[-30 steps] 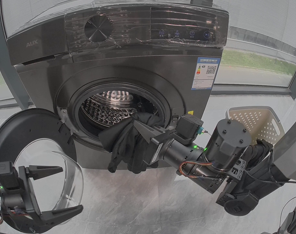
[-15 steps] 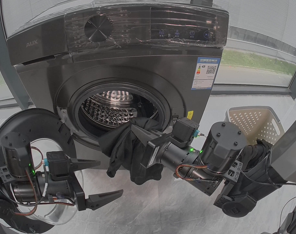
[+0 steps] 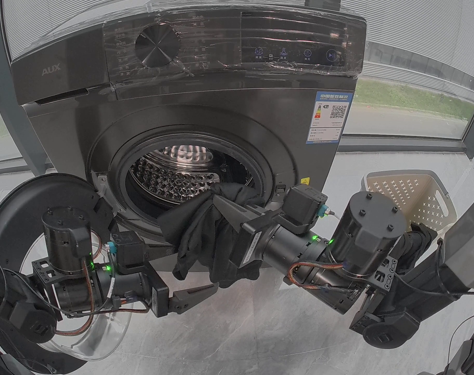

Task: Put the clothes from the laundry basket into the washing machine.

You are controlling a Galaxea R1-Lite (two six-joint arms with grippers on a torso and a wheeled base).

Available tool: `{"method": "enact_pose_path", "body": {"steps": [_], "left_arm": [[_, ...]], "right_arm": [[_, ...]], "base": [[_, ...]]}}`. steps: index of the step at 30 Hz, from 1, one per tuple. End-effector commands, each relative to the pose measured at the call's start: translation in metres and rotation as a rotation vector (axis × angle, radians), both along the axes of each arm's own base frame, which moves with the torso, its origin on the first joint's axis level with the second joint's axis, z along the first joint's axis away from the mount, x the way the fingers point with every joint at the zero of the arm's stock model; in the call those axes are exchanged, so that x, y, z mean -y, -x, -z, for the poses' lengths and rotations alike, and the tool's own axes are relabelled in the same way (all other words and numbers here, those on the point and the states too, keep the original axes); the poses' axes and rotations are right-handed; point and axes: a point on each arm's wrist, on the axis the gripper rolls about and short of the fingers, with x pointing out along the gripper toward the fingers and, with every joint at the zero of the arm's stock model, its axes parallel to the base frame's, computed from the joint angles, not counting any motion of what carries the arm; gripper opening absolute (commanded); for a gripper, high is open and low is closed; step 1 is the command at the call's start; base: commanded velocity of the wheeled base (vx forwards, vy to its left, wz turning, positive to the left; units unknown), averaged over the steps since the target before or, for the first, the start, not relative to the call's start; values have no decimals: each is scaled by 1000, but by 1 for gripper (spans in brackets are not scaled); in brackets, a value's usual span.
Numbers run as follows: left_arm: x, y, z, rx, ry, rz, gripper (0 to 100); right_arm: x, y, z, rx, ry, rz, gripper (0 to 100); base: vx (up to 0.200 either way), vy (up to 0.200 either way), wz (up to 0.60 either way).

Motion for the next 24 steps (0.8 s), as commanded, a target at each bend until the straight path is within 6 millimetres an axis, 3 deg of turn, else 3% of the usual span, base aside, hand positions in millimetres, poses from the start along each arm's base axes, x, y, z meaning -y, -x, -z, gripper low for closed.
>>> {"method": "enact_pose_path", "body": {"steps": [1, 5, 6, 15, 24], "left_arm": [[6, -10, 8, -20, -15, -12, 100], [10, -16, 7, -17, 0, -19, 100], [10, -16, 7, -18, 0, -19, 0], [13, -24, 8, 28, 25, -38, 0], [7, -13, 5, 64, 57, -32, 0]], "right_arm": [[2, 2, -2, 2, -3, -1, 0], [2, 1, -2, 2, -3, 1, 0], [2, 1, -2, 2, -3, 1, 0], [4, -1, -1, 2, -3, 8, 0], [4, -3, 3, -4, 6, 13, 0]], "base": [[0, 0, 0], [0, 0, 0], [0, 0, 0], [0, 0, 0], [0, 0, 0]]}}
